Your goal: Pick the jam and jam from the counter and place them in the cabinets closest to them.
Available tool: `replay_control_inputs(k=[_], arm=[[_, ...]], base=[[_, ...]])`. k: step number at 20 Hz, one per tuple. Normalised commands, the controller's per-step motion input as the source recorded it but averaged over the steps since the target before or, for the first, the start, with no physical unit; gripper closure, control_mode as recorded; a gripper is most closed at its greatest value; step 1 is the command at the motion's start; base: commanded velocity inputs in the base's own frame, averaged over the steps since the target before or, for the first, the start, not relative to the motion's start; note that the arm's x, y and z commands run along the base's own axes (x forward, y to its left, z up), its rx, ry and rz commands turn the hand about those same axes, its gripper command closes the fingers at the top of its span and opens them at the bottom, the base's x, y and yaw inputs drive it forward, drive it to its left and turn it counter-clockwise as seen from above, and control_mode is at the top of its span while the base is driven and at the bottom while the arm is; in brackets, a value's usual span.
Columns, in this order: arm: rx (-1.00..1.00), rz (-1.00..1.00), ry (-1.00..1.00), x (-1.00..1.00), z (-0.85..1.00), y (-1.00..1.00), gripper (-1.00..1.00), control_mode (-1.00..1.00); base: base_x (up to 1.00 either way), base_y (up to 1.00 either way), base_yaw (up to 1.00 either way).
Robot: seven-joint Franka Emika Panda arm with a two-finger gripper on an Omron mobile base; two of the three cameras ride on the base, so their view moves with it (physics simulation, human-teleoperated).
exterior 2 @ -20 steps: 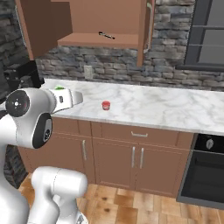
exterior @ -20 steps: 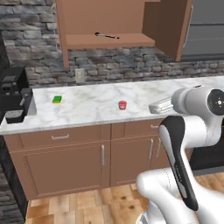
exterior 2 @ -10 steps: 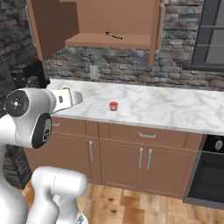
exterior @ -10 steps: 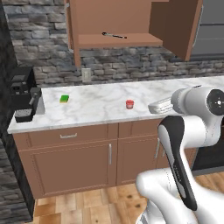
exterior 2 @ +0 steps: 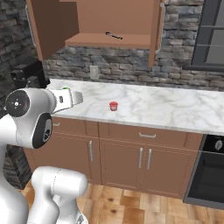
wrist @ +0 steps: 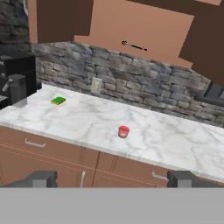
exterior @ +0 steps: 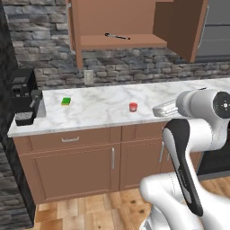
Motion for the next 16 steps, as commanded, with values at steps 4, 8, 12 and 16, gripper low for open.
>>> replay_control_inputs(k=[4, 8, 12, 16], arm=[[0.00, 0.00, 0.00, 0.00, 0.00, 0.00, -1.00, 1.00], [0.00, 0.00, 0.00, 0.00, 0.00, 0.00, -1.00, 1.00], [0.00, 0.00, 0.00, 0.00, 0.00, 0.00, -1.00, 1.00], [0.00, 0.00, 0.00, 0.00, 0.00, 0.00, -1.00, 1.00]], base=[[0.19, -0.06, 0.00], [0.27, -0.07, 0.00], [0.29, -0.10, 0.00], [0.38, -0.06, 0.00]])
